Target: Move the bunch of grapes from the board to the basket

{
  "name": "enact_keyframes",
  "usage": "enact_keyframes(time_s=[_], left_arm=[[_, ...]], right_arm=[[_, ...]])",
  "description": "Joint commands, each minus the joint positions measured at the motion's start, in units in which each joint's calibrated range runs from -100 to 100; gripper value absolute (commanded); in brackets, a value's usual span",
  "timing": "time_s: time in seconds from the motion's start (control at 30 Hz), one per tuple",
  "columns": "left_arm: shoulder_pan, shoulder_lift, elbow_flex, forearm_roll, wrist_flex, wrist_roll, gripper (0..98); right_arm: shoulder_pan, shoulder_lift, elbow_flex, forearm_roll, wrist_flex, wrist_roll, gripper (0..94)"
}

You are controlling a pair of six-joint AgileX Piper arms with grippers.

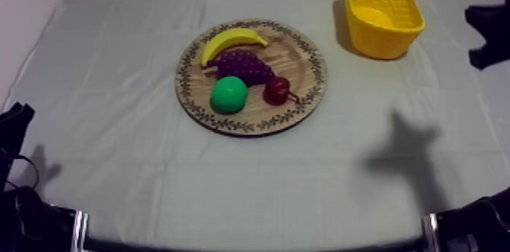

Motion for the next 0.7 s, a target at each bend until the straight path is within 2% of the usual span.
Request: enact_keyframes(time_s=[0.0,0.27,0.67], left_arm=[[-0.01,-0.03,0.01,-0.01,0.03,0.01,0.1],[-0.01,-0.03,0.01,-0.01,0.03,0.01,0.1],[-0.01,-0.03,0.01,-0.01,0.03,0.01,0.1]], right_arm=[[-1.27,3.47,-7.60,-0.06,2.24,-0.42,0.2],[-3.97,13.50,-18.39,-3.24,9.29,0.70,0.2],[-9.55,24.53,-29.20,0.23,13.33,-1.60,0.3]])
